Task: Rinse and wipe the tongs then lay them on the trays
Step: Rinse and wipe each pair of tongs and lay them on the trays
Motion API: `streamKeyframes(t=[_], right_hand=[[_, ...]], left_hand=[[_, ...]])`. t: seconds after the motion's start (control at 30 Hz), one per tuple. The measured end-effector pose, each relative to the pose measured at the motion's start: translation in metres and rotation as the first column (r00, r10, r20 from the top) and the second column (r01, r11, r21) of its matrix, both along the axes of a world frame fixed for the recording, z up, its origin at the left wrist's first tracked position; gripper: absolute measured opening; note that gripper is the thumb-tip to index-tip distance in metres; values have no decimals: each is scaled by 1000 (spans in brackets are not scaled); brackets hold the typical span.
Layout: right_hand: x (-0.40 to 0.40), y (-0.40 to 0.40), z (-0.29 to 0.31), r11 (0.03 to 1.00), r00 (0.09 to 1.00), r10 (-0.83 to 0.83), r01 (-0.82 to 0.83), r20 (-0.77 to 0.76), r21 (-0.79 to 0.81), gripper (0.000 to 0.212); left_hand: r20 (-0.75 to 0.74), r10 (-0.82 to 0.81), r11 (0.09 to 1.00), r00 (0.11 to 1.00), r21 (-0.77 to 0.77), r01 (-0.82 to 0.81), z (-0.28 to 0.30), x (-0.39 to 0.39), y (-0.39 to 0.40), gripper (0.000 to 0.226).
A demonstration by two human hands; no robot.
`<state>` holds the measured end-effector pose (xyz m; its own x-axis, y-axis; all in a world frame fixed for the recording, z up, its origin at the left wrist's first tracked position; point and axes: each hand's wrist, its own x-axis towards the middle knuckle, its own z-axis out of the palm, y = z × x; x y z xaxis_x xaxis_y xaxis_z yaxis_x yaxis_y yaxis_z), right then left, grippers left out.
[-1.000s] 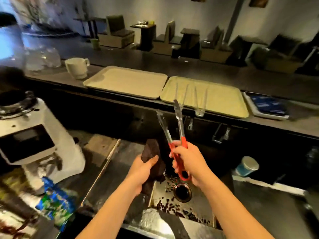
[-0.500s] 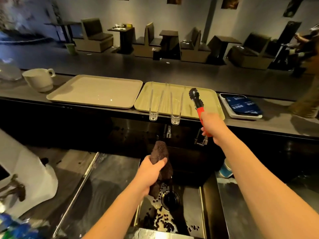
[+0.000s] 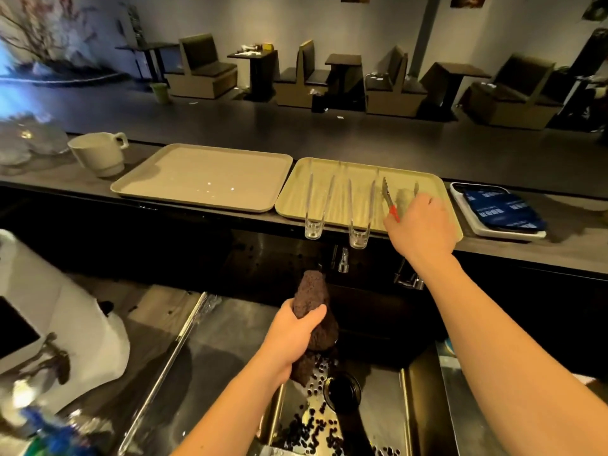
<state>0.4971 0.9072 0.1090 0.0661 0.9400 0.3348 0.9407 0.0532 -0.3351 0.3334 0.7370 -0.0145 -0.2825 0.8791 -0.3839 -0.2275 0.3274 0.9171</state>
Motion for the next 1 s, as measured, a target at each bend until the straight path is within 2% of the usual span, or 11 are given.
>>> streamKeyframes(t=[0.07,0.13,0.27,0.33,0.4,0.57,0.73,0.83,0.93,1.0], right_hand=[[-14,-24,1,986,986,168,-167,-20,19,27],[-31,-55,-1,948,948,298,-307,-110,-83,19],[-86,-123,-24,821,830,470,-536,-301,-195,19],[-111,-151,-38,756,769,523,-618,-368,-215,21],[-152,-190,-56,652,700,590,-707,-402,-274,24],[-242,-272,-86,440,591,633,-806,-499,-397,26],[-333,-369,-111,249,473,710,-861,-521,-443,19],[-378,-419,-129,179,444,727,-859,-523,-480,17],[-411,-452,-151,144,429,729,-858,-533,-494,16],[-425,-464,-164,138,418,766,-849,-487,-511,14]], left_hand=[[11,31,1000,999,3,-31,-1,-11,-11,37],[0,47,999,999,-14,-47,-2,-24,-24,40],[84,155,988,984,-34,-153,-14,-63,-72,34],[128,229,973,965,-45,-225,-17,-80,-95,39],[151,327,945,933,-52,-323,-22,-109,-135,45],[195,504,862,842,-56,-503,-27,-173,-236,38],[225,703,698,675,-38,-715,-39,-238,-349,42],[294,773,600,562,-51,-799,-52,-271,-410,35],[315,808,538,498,-49,-841,-72,-299,-460,35],[304,833,502,461,-68,-862,-85,-311,-482,34]])
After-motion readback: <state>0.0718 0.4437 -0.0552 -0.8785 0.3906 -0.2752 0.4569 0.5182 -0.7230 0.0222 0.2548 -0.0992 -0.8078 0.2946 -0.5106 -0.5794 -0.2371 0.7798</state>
